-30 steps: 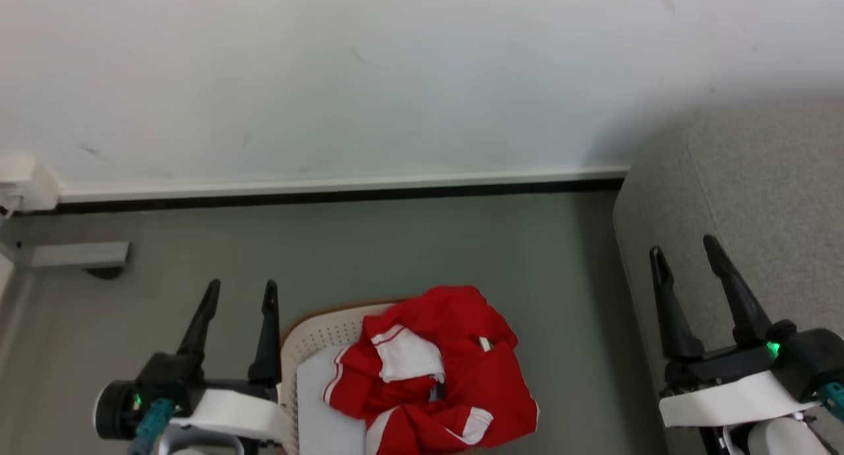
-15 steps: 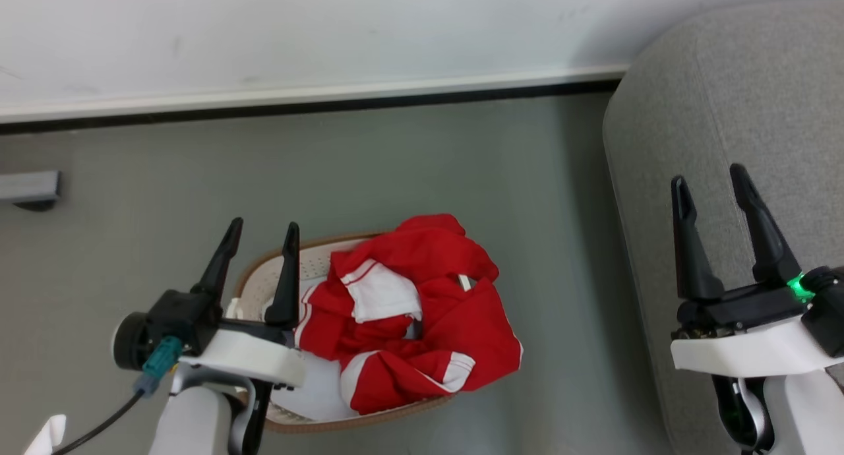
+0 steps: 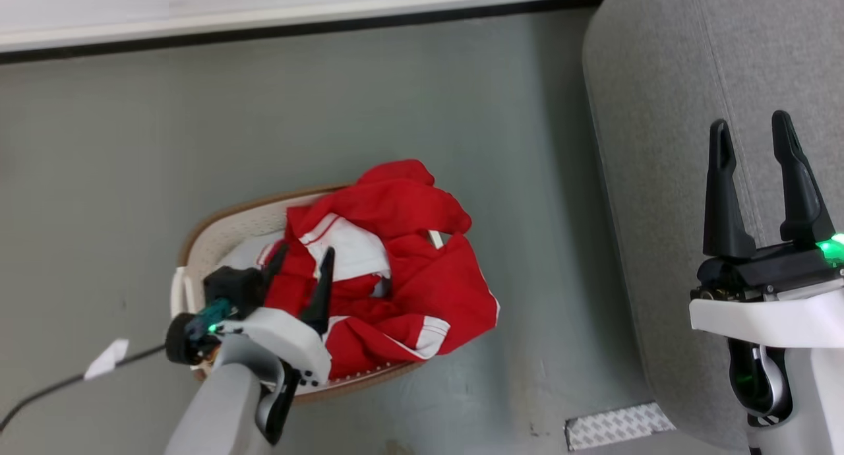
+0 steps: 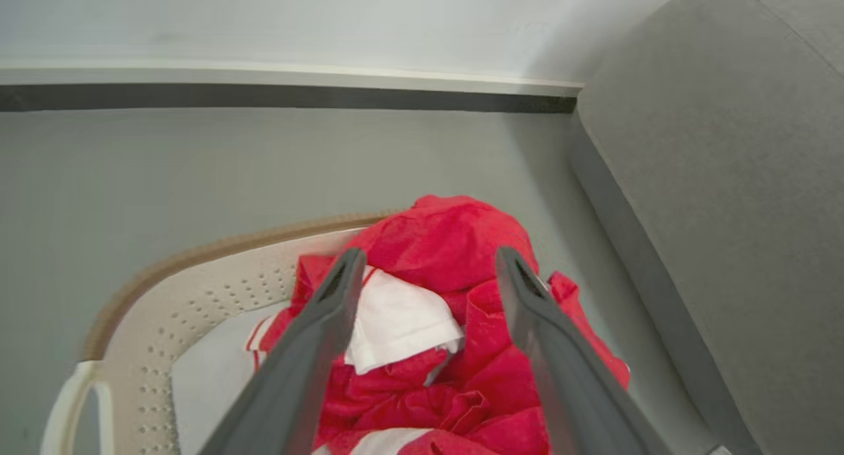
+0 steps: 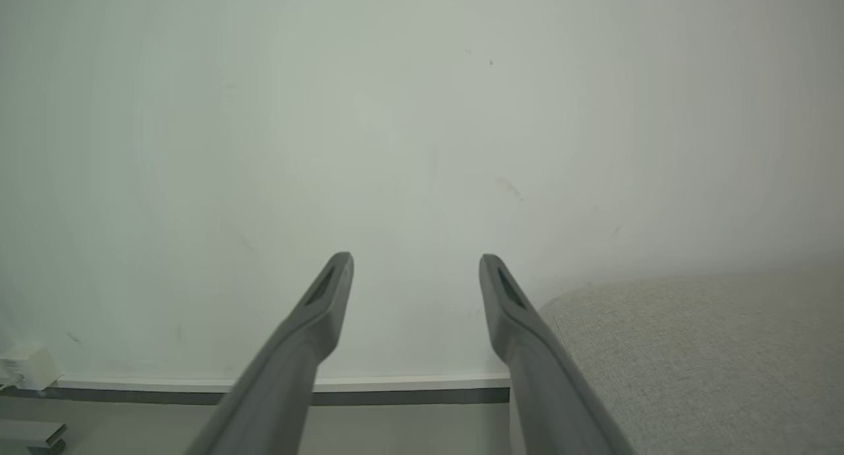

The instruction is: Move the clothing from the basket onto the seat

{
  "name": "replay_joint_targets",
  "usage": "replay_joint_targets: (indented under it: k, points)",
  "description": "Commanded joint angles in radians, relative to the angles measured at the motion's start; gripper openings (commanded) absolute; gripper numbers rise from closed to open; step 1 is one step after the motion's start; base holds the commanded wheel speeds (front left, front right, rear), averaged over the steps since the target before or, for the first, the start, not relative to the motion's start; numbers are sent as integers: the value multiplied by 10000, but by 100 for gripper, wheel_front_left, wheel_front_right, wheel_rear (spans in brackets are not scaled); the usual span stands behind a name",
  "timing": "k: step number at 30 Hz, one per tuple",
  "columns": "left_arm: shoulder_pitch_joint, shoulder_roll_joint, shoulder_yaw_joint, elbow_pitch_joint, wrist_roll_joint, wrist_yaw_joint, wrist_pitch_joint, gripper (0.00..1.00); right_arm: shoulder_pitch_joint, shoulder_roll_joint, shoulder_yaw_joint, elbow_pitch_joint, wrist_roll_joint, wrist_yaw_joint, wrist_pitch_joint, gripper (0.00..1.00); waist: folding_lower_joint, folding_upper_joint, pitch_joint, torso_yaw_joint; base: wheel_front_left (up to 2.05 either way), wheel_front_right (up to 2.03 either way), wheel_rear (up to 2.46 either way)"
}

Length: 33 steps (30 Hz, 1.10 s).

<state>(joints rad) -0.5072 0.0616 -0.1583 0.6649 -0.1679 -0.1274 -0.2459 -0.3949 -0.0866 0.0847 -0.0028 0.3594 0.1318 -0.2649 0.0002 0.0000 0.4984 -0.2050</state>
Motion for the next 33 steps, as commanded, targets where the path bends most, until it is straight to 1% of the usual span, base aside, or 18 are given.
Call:
replay_joint_targets:
  k: [1,4,8,14,18,22,26,33]
  points:
    - [-203,90,-164,219,-256,-37,81,100,-183,39,-15,-70,9,-21,8,100,-2,0,211,-188,0,0,0]
    - [-626,281,-862,1092,-841,-33,395,100,-287,98,18,-128,58,-21,8,100,-2,0,506,-401,0,0,0]
    - [-1144,566,-1729,1926,-1634,-36,898,100,-456,179,32,-201,120,-21,8,100,-2,0,919,-687,0,0,0]
    - [-1774,979,-2866,2721,-3079,-38,1929,100,-653,301,61,-245,194,-21,6,100,-2,0,1505,-1081,0,0,0]
    - [-2013,1247,-3510,3107,-3982,-39,2831,100,-826,347,19,-324,273,-21,8,100,-2,0,1864,-1339,0,0,0]
    - [-2261,1536,-3956,3441,-4611,-40,3589,100,-963,360,28,-401,360,-21,6,100,-2,0,2184,-1548,0,0,0]
    - [-2672,1868,-4253,3866,-4919,-40,4184,100,-1039,365,109,-461,589,-21,6,100,-2,0,2541,-1750,0,0,0]
    - [-3266,2191,-4837,4305,-5321,-40,5102,100,-1239,366,305,-531,921,-21,8,100,-2,0,3158,-2131,0,0,0]
